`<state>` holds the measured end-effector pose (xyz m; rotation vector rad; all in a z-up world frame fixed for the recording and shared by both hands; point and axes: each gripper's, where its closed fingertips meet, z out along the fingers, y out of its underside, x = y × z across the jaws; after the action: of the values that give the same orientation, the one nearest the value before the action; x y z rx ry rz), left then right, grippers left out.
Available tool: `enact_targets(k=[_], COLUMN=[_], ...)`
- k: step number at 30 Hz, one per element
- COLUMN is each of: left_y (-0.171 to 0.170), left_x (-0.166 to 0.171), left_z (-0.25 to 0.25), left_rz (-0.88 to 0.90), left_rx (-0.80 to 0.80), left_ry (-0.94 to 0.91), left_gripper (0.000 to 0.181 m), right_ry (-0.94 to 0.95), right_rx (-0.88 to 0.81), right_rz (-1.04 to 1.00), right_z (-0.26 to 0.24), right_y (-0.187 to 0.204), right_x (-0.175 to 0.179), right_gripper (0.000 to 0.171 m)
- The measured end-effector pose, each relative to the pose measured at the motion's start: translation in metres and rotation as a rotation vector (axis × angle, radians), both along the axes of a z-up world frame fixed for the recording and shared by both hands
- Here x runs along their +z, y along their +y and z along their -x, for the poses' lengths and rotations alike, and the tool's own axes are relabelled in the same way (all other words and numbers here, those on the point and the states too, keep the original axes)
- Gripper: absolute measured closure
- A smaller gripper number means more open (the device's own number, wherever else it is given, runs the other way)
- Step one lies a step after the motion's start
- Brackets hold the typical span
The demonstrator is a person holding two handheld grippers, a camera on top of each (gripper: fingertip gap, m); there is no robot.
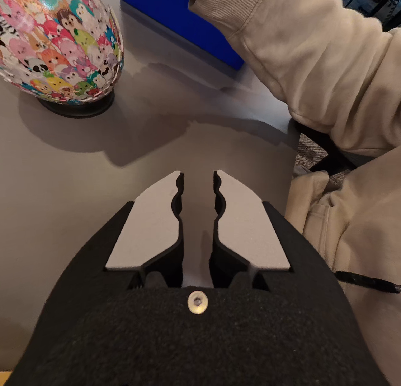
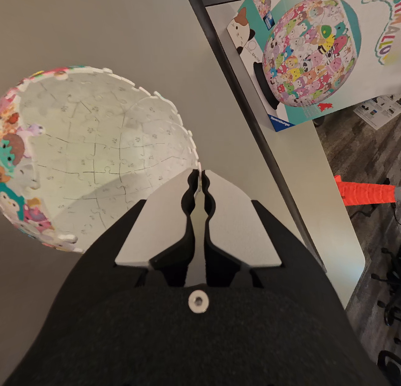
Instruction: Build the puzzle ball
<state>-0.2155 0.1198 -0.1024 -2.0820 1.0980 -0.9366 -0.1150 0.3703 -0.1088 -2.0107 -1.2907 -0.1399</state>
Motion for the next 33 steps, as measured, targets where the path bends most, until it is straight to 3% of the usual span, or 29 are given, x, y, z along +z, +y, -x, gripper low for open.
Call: enact_targets(k=[8,33], left_y=[0.004,-0.002], left_x=[-0.002,-0.005], left_z=[0.004,0.001], left_rz=[0.001,0.012], left_rx=[0.033,0.023], left_ry=[-0.007,-0.004], left_gripper=[0.156,0.155], right_ry=[-0.059,0.023], right_rx=[-0.052,-0.231], right_rz=[-0.033,-0.018], right_z=[-0.002,-0.028], right_y=[0.002,0.005], right_x=[0.0,0.001], right_gripper=[0.168,0.168])
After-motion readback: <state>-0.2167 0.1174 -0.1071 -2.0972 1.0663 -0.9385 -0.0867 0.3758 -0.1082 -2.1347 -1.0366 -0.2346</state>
